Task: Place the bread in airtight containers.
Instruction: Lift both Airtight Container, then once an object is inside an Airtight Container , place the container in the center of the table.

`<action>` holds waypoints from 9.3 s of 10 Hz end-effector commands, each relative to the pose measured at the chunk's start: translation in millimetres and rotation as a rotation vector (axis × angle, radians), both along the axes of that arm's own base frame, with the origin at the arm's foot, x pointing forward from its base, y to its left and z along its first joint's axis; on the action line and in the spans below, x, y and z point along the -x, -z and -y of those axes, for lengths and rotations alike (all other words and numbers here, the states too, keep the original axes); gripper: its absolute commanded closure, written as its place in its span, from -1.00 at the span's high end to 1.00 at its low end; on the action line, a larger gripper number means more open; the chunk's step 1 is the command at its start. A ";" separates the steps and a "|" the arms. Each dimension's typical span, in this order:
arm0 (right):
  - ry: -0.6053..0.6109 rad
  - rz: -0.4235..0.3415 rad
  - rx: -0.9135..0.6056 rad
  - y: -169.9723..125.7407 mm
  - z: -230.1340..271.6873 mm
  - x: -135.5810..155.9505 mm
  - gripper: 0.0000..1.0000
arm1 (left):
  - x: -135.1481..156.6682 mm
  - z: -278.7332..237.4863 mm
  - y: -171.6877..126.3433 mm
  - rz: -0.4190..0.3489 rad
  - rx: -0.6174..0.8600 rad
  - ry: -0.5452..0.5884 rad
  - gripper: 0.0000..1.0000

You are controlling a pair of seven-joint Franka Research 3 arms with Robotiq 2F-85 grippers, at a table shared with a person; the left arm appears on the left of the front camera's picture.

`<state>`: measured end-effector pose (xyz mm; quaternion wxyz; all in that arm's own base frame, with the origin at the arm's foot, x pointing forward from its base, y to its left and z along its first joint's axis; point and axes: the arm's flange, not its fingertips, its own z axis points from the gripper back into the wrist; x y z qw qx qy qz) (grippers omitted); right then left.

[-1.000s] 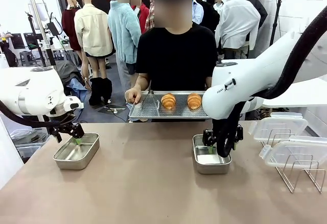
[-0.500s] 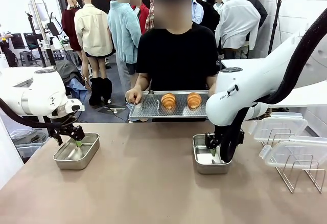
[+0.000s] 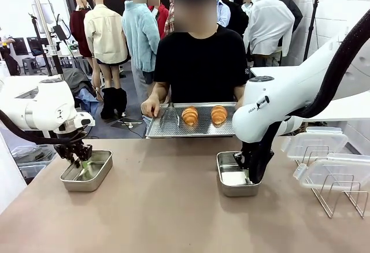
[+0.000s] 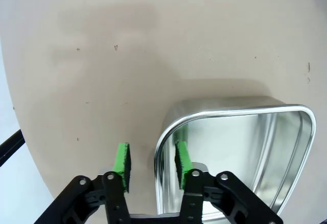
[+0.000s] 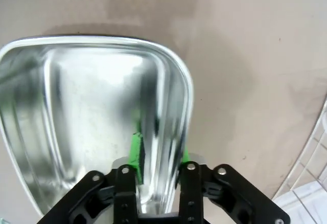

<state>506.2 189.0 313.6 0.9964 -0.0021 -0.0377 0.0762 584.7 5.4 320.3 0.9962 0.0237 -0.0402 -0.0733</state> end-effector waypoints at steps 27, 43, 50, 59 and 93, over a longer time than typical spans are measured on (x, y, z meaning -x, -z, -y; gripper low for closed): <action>0.248 0.102 -0.152 -207.5 80.3 66.1 -1.00 | 58.2 66.0 -175.3 -0.017 0.113 -0.131 -1.00; 0.235 0.135 -0.144 -215.8 87.9 71.6 -1.00 | 67.6 56.0 -169.2 0.011 0.099 -0.069 -1.00; 0.235 0.135 -0.144 -215.8 87.9 71.6 -1.00 | 67.6 56.0 -169.2 0.011 0.099 -0.069 -1.00; 0.235 0.135 -0.144 -215.8 87.9 71.6 -1.00 | 67.6 56.0 -169.2 0.011 0.099 -0.069 -1.00; 0.235 0.135 -0.144 -215.8 87.9 71.6 -1.00 | 11.5 65.8 3.6 0.006 0.044 -0.185 -1.00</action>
